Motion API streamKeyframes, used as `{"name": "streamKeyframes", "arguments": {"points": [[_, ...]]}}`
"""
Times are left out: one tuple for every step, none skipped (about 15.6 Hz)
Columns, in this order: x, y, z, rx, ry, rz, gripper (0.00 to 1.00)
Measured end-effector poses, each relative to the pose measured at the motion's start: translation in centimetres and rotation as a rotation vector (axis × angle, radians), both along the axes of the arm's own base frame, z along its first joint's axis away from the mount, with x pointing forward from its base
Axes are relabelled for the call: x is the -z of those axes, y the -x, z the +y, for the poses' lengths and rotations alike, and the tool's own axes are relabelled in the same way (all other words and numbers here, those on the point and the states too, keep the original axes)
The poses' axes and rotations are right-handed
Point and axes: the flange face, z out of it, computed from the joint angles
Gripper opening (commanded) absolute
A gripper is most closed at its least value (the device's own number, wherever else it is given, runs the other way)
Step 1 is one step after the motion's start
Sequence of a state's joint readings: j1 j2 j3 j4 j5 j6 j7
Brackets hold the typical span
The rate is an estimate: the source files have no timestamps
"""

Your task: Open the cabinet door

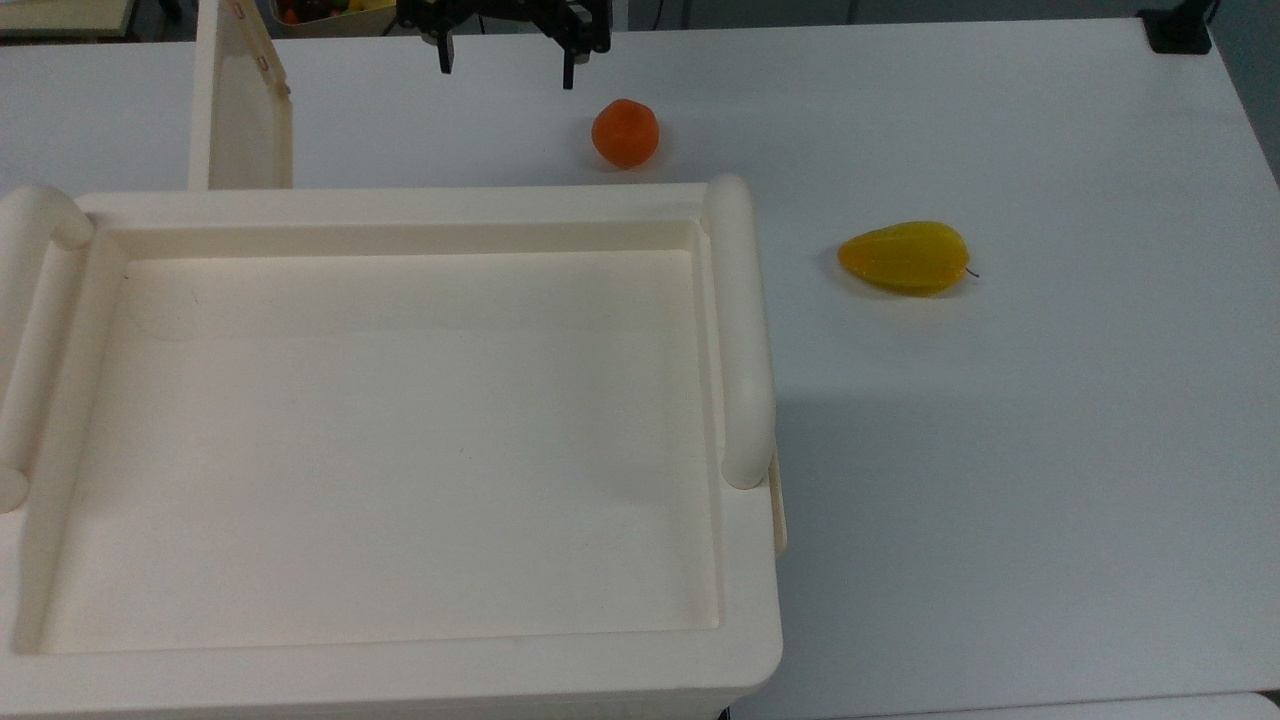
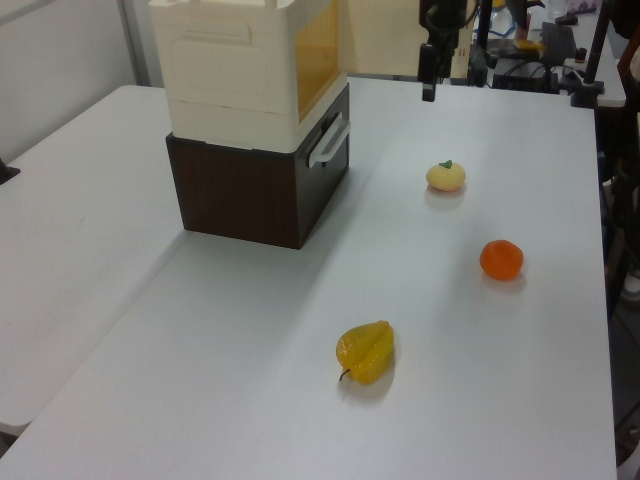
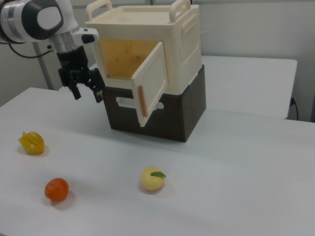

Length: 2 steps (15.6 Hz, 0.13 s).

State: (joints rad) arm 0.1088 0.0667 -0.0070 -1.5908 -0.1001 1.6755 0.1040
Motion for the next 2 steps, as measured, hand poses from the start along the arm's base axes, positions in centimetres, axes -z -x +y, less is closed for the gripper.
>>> {"name": "streamKeyframes", "arguments": {"points": [[0.21, 0.58, -0.16, -0.008, 0.001, 0.009, 1.00], [0.27, 0.95, -0.26, -0.011, 0.001, 0.013, 1.00]]}}
